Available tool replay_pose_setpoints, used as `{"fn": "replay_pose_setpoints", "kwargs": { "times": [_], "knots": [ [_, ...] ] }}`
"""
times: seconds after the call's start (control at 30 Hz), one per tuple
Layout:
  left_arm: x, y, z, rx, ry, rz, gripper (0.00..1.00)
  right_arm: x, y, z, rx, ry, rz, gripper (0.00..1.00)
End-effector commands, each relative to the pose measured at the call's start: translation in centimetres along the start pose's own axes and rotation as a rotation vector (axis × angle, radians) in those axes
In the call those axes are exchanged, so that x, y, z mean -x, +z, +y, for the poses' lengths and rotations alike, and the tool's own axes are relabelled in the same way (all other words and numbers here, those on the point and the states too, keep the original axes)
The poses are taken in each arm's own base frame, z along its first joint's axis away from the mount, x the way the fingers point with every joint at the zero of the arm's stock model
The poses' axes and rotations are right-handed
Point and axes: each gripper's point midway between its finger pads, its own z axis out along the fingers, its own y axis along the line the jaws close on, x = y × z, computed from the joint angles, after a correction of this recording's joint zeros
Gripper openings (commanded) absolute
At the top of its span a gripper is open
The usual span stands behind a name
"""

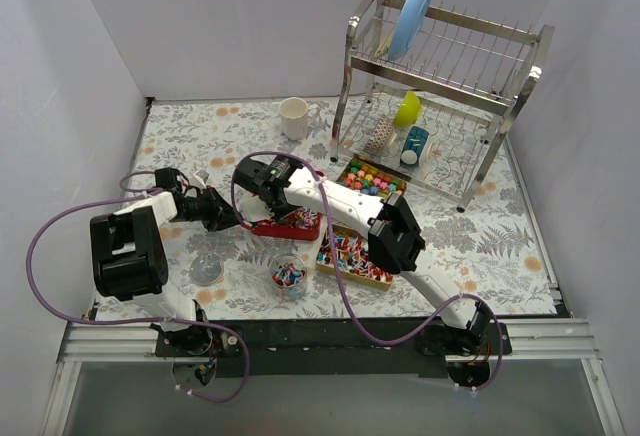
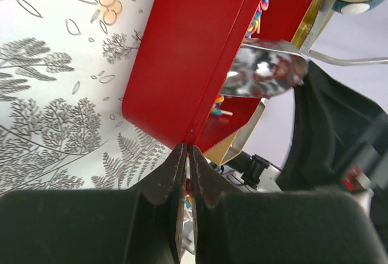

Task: Pack the candies
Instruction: Scoop the fake candies from the storage box.

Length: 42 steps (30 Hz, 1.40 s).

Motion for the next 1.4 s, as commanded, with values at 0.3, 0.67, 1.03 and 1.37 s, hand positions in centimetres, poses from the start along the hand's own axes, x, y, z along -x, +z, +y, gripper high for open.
{"fn": "replay_pose_setpoints", "kwargs": {
  "times": [0.3,0.67,1.03,1.37],
  "knots": [
    [-1.6,1.8,1.7,0.035,-0.048,0.072,0.05,6.3,3.0,4.2,0.135,0.034,-0.154,0.01],
    [-1.1,1.7,1.4,0.032,-0.042,0.076,0.05,8.9,0.5,1.5,0.167,0.316,-0.553,0.01],
    [-0.2,0.4,-0.2,0.031,0.051,0.080,0.09,5.6,-2.2,-0.9,0.107,0.398,-0.680,0.01],
    [1.3,-1.0,-3.3,-0.038,0.188,0.092,0.18,2.6,-4.0,0.0,0.000,0.412,-0.748,0.01]
  ]
}}
